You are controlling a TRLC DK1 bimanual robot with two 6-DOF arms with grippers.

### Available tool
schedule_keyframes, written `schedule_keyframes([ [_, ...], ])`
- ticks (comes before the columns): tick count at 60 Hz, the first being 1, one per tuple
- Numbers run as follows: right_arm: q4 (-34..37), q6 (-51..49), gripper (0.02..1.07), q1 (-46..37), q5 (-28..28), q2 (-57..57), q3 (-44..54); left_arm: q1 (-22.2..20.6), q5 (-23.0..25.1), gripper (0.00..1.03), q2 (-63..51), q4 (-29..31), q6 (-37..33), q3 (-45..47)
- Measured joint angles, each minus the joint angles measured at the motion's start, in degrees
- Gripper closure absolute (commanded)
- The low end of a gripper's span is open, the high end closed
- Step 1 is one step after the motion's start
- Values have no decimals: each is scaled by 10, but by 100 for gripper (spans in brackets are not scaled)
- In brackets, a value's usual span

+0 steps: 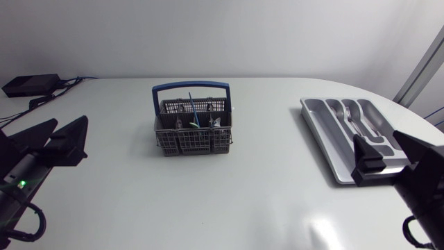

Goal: Unload the cutlery basket into the drawer organizer.

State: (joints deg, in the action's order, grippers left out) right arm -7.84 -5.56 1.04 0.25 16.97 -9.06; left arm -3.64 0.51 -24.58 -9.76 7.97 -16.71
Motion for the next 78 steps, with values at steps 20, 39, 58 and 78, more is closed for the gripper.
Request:
schedule_keyframes([
  [20,9,41,7,55,18,246,-145,-80,-11,19,-235,58,-34,-169],
  [39,131,86,7,122,26,363,-241,-192,-59,18,-436,129,-217,-317],
  [58,261,-27,7,180,-25,435,-325,-196,137,17,-563,90,-338,-323],
  [78,276,-97,7,210,-95,496,-360,-199,224,18,-635,-52,-383,-325],
])
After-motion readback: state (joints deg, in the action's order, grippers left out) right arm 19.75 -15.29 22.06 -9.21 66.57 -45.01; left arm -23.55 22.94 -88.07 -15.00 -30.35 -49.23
